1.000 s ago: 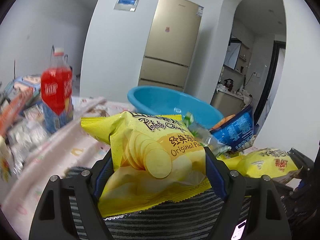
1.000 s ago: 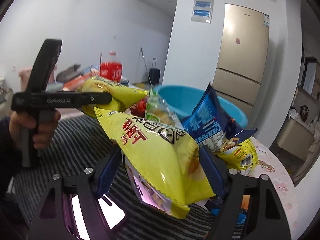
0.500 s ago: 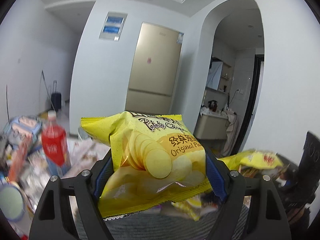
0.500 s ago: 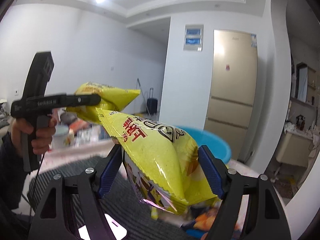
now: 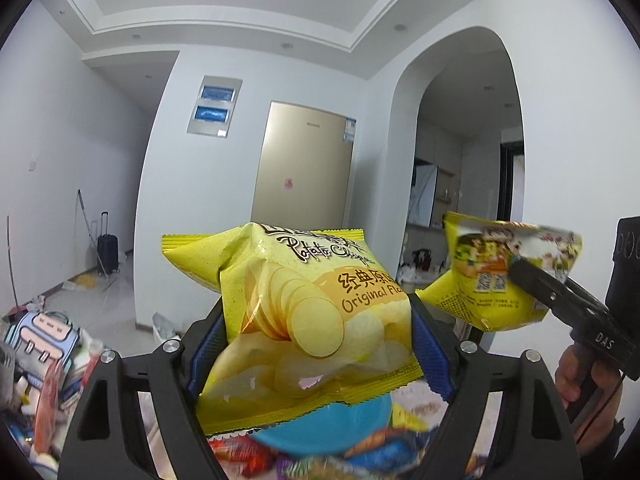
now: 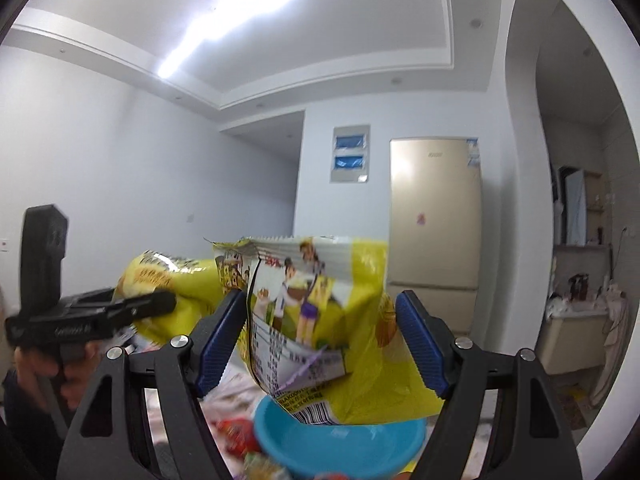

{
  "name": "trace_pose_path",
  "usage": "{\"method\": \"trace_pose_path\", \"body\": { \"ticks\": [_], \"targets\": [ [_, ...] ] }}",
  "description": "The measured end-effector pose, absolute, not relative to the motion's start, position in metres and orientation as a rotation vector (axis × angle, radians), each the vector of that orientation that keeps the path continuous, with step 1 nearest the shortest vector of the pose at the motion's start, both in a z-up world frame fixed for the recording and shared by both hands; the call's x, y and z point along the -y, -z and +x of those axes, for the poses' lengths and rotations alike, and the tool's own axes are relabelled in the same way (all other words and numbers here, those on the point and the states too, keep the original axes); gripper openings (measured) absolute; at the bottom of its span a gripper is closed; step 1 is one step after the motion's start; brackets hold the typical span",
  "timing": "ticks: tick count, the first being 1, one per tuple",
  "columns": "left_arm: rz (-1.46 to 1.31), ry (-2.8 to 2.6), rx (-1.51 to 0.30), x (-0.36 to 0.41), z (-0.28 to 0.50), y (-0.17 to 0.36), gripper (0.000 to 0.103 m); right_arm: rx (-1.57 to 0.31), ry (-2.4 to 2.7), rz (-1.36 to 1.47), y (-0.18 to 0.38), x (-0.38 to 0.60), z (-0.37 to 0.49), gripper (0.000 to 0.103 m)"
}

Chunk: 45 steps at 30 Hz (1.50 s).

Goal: Organize snacks
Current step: 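Lift both yellow bags and carry them over the blue basin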

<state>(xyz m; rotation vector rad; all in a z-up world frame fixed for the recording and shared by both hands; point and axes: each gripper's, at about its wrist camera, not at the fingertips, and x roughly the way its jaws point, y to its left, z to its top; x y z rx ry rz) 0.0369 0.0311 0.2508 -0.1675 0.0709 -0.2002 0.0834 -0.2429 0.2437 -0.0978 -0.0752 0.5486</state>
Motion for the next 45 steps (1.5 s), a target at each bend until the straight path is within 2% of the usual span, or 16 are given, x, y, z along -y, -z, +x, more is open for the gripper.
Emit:
{"method": "trace_pose_path", "body": {
  "ticks": [6, 16, 23, 26, 28, 31, 35, 36, 38, 40, 43, 45],
  "targets": [
    [-0.181, 0.225, -0.077, -0.023, 0.075, -0.254, 0.084, 0.092, -0.548, -0.028, -0.256, 0.230, 0.116, 0.075],
    [-0.166, 0.211, -0.228, -0.008, 0.157, -0.202, 0.084, -0.041, -0.585, 0.043, -0.197, 0.225, 0.180, 0.075],
    [-0.155, 0.166, -0.332, -0.003, 0.202, -0.167, 0.084, -0.275, -0.495, 0.055, -0.152, 0.221, 0.239, 0.075],
    [-0.156, 0.163, -0.370, -0.002, 0.213, -0.156, 0.084, -0.391, -0.531, 0.081, -0.132, 0.222, 0.261, 0.065],
    [-0.152, 0.160, -0.396, -0.001, 0.221, -0.149, 0.084, -0.443, -0.554, 0.091, -0.122, 0.223, 0.270, 0.052],
    [-0.148, 0.158, -0.433, 0.001, 0.232, -0.137, 0.084, -0.486, -0.544, 0.074, -0.112, 0.223, 0.278, 0.044],
    [-0.137, 0.146, -0.472, 0.003, 0.243, -0.125, 0.084, -0.513, -0.554, 0.055, -0.106, 0.218, 0.279, 0.043],
    [-0.134, 0.145, -0.481, 0.004, 0.246, -0.122, 0.084, -0.511, -0.553, 0.054, -0.104, 0.218, 0.276, 0.046],
    [-0.128, 0.142, -0.499, 0.004, 0.249, -0.115, 0.084, -0.505, -0.554, 0.054, -0.107, 0.217, 0.276, 0.060],
    [-0.127, 0.143, -0.516, 0.004, 0.252, -0.109, 0.084, -0.490, -0.554, 0.062, -0.112, 0.215, 0.279, 0.083],
    [-0.121, 0.139, -0.543, 0.003, 0.254, -0.099, 0.084, -0.471, -0.553, 0.083, -0.119, 0.217, 0.279, 0.094],
    [-0.133, 0.132, -0.560, 0.001, 0.258, -0.094, 0.084, -0.458, -0.550, 0.086, -0.122, 0.219, 0.277, 0.097]
  ]
}}
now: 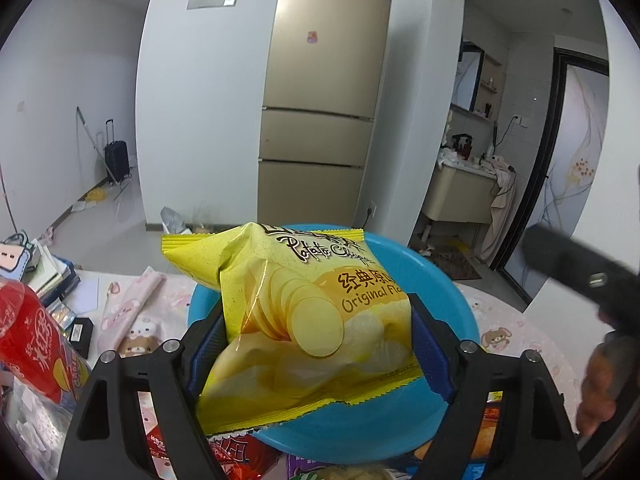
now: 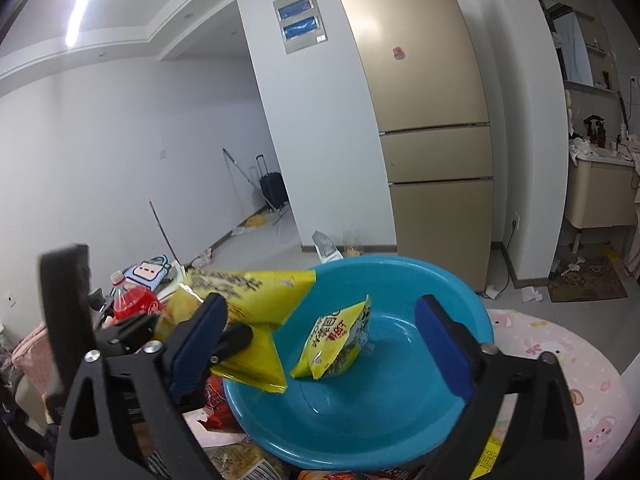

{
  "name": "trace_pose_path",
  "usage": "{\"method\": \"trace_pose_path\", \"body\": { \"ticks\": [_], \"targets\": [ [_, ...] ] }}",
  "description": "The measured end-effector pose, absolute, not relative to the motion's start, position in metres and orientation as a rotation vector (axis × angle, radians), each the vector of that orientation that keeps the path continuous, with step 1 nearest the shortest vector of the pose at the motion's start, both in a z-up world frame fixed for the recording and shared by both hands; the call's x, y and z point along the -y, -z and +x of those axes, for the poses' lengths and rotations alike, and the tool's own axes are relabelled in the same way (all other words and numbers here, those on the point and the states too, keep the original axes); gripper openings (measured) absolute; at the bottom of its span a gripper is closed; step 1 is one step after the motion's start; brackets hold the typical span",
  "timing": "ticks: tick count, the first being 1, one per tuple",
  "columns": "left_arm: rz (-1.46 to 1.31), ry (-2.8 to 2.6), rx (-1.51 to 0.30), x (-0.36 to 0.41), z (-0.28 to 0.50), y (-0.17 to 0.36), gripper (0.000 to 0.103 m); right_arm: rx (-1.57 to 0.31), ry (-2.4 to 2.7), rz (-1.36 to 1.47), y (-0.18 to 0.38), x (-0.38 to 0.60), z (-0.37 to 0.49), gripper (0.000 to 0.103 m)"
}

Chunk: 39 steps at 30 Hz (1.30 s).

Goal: Organize snacks
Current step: 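Lift both yellow bags and carry them over the blue basin, then open both grippers to drop the yellow bags into the blue basin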

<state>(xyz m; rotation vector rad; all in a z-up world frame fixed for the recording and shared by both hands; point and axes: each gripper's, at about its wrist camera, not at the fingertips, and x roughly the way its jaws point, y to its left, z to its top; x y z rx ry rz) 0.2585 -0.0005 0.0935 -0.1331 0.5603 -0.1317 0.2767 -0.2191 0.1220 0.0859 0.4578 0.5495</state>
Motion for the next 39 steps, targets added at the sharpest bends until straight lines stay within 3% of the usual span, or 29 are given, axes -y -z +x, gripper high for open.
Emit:
{"method": "trace_pose_path", "body": {
  "ticks": [7, 9, 10, 11, 39],
  "targets": [
    [-0.189, 0.139, -0.596, -0.011, 0.269, -0.079, 0.084, -0.438, -0.551, 0.079, -0.127, 0.215, 0.273, 0.101],
    [-0.193, 0.152, -0.598, -0.010, 0.270, -0.077, 0.089, -0.435, -0.552, 0.073, -0.128, 0.213, 0.271, 0.101],
    [-0.194, 0.161, -0.595, -0.008, 0.270, -0.078, 0.102, -0.433, -0.552, 0.070, -0.129, 0.213, 0.271, 0.101],
    [-0.192, 0.171, -0.583, -0.007, 0.268, -0.079, 0.103, -0.431, -0.551, 0.069, -0.130, 0.213, 0.270, 0.101],
    [-0.134, 0.168, -0.326, -0.002, 0.180, -0.173, 0.103, -0.292, -0.566, 0.038, -0.159, 0.218, 0.232, 0.103]
  ]
}}
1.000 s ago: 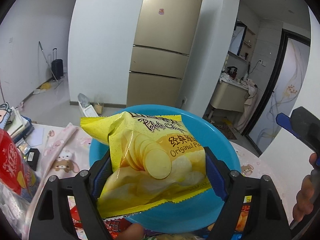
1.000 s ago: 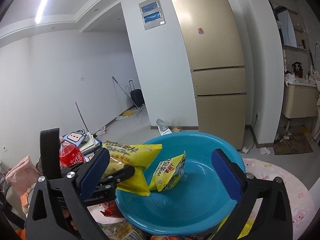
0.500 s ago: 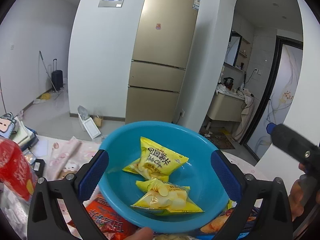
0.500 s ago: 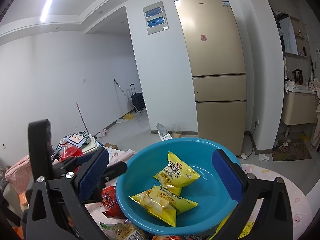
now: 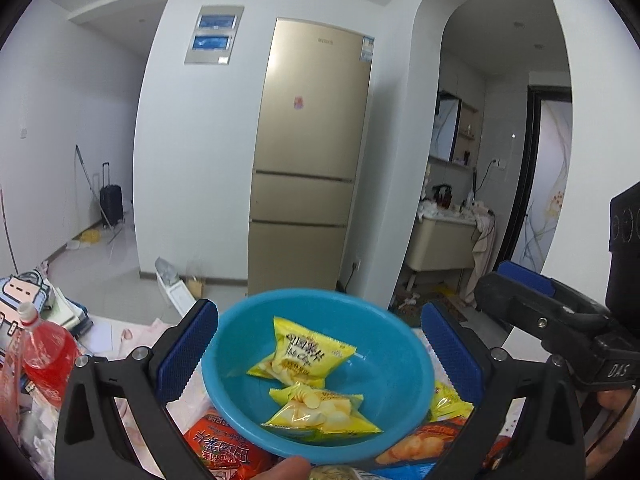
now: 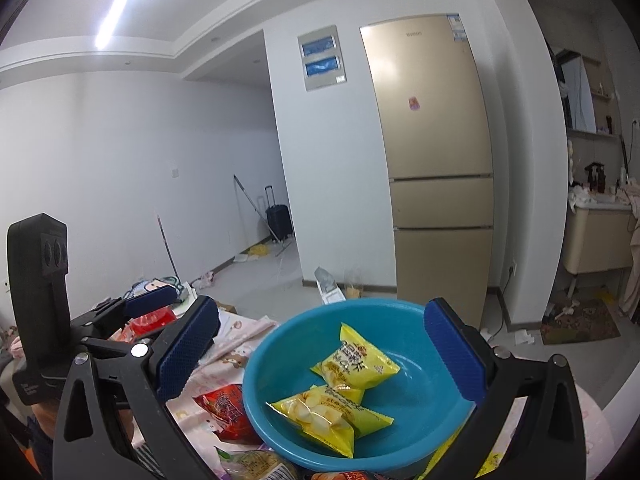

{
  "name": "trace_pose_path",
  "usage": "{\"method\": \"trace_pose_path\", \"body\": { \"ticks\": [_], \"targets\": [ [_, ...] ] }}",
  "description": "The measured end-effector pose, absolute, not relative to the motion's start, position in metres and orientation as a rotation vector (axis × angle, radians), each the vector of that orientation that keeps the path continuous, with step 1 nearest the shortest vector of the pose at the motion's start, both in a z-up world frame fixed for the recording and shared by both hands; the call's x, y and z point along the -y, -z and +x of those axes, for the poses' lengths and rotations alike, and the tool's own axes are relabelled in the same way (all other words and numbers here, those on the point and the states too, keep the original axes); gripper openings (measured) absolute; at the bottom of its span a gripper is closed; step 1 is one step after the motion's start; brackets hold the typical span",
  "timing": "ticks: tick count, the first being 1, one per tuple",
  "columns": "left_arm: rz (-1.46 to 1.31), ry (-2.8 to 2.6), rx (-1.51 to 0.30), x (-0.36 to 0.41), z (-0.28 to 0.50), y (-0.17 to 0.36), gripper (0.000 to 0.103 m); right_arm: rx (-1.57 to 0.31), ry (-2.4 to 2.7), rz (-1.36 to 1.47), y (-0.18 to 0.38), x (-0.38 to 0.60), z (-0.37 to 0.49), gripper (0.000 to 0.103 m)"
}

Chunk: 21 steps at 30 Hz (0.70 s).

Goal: Organize snacks
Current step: 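Lower the right gripper onto the blue bag beside the basin and grasp it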

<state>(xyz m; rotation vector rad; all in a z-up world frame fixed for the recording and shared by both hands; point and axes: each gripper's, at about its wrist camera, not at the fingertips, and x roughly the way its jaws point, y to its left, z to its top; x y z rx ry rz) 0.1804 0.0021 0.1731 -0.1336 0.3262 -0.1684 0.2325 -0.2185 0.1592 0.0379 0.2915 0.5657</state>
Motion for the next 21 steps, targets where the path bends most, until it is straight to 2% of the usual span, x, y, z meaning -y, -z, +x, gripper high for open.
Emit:
{"method": "trace_pose_path", "body": {
  "ticks": [14, 21],
  "targets": [
    [-0.147, 0.210, -0.218, 0.000, 0.131, -0.208, 0.103, -0.104, -0.602, 0.016, -0.196, 0.229, 0.165, 0.103],
    [-0.107, 0.207, -0.240, 0.008, 0.118, -0.200, 0.103, -0.088, -0.538, -0.049, -0.180, 0.239, 0.145, 0.103]
  ]
}}
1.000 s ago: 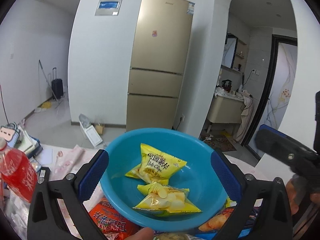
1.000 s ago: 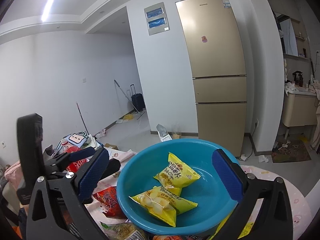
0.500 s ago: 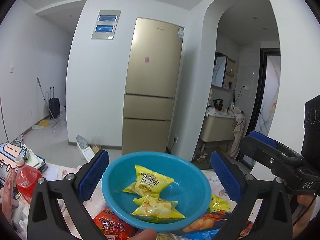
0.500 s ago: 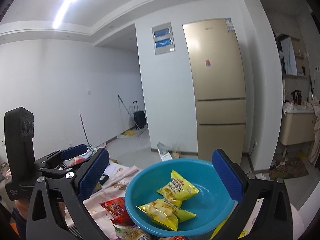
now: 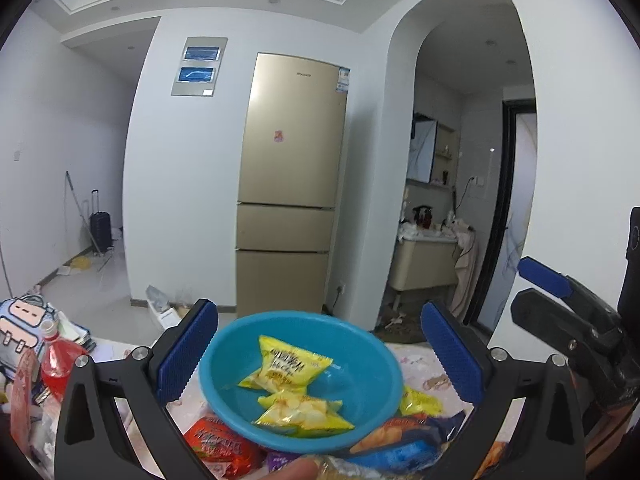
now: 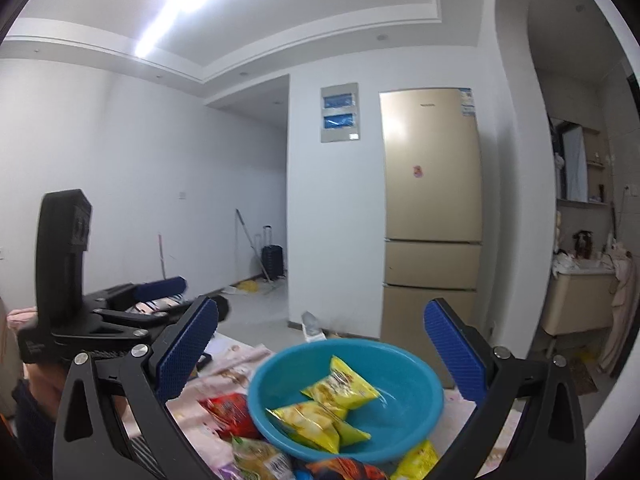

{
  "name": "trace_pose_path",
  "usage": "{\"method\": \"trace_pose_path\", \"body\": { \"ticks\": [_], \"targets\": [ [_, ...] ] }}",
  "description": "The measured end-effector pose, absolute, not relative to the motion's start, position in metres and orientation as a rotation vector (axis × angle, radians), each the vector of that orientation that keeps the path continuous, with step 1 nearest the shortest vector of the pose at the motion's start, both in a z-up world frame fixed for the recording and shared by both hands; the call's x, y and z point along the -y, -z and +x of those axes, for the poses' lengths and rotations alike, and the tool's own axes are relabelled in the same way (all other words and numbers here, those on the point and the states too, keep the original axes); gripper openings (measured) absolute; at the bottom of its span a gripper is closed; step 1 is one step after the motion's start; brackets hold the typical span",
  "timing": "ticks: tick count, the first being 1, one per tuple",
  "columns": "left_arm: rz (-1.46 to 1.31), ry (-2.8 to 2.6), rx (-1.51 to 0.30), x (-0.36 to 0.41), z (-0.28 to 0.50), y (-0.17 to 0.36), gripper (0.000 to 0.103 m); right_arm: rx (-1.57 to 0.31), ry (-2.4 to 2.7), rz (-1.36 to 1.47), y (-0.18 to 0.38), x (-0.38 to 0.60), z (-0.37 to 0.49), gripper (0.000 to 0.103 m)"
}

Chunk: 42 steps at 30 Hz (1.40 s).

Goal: Organize snacks
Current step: 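Lower the right gripper onto the blue bag beside the basin and grasp it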

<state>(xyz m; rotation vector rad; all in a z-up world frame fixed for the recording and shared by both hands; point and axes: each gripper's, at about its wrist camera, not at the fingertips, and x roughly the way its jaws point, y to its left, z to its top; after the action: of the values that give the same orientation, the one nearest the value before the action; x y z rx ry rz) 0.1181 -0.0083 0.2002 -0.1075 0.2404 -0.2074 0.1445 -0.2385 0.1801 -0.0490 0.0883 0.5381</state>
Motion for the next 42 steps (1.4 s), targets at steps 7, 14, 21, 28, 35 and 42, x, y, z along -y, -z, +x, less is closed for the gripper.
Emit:
{"method": "trace_pose_path", "body": {
  "ticks": [7, 14, 21, 28, 35, 42],
  "targets": [
    [-0.109, 0.211, -0.276, 0.007, 0.109, -0.171, 0.103, -0.135, -0.539, -0.017, -0.152, 0.252, 0.147, 0.103],
    [-0.083, 0.215, -0.314, 0.007, 0.102, -0.122, 0.103, -0.183, -0.538, -0.001, -0.122, 0.260, 0.154, 0.103],
    [-0.086, 0.216, -0.360, 0.009, 0.104, -0.086, 0.103, -0.242, -0.522, -0.026, -0.084, 0.255, 0.158, 0.103],
    [-0.095, 0.240, -0.429, 0.007, 0.111, -0.066, 0.103, -0.290, -0.527, -0.036, -0.067, 0.260, 0.158, 0.103],
    [-0.124, 0.232, -0.527, 0.006, 0.132, -0.041, 0.103, -0.391, -0.541, 0.002, -0.040, 0.276, 0.172, 0.103],
    [-0.138, 0.251, -0.570, 0.008, 0.141, -0.027, 0.103, -0.513, -0.524, -0.077, -0.015, 0.270, 0.188, 0.103]
  ]
}}
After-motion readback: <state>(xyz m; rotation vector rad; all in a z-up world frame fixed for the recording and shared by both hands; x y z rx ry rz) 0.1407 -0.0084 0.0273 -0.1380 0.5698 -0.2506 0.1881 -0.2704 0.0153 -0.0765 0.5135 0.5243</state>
